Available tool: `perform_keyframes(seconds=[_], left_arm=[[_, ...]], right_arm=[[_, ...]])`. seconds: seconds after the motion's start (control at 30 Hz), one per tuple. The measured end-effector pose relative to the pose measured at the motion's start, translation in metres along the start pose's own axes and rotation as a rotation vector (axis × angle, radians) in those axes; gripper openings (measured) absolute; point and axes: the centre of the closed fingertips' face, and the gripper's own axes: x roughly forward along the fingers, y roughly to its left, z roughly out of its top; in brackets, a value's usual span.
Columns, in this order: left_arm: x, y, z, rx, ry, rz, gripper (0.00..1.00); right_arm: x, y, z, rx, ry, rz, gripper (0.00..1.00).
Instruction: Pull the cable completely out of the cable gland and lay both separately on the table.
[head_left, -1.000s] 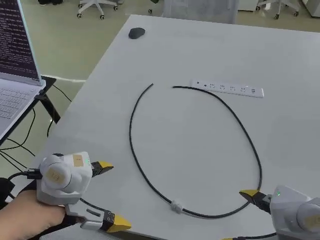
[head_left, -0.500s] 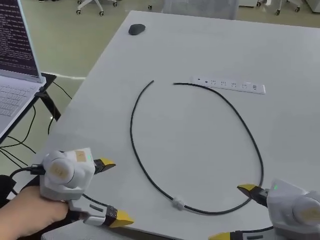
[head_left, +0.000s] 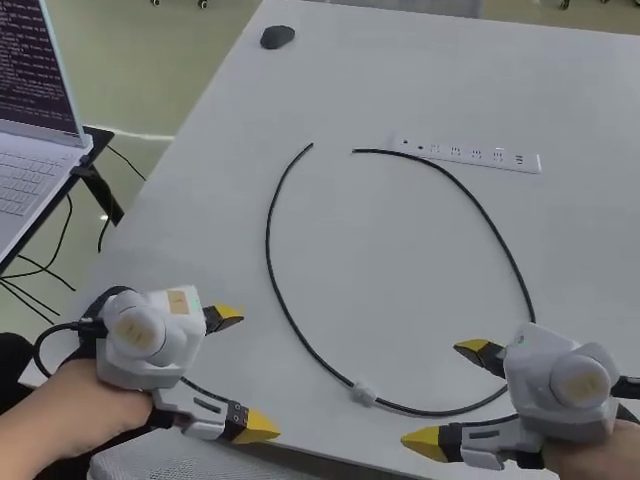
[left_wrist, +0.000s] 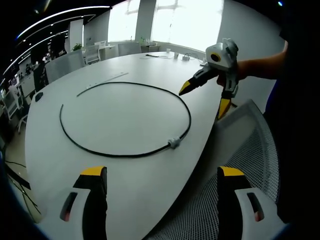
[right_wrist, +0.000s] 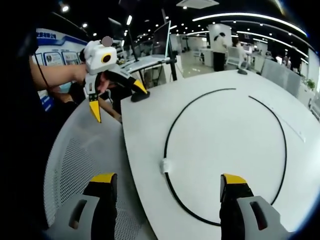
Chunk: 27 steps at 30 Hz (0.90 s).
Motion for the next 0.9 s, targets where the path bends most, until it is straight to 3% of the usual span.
perform_keyframes(seconds=[0.43, 0.9], left_arm=[[0.001, -0.001, 0.001, 0.009, -0.006, -0.013, 0.90], [0.005, 0.001, 0.000, 0.014, -0.010, -0.021, 0.90]], right_arm=[[0.028, 0.000, 0.009, -0.016, 0.051, 0.009, 0.70], [0.055, -0.004, -0.002, -0.017, 0.141, 0.021, 0.54]])
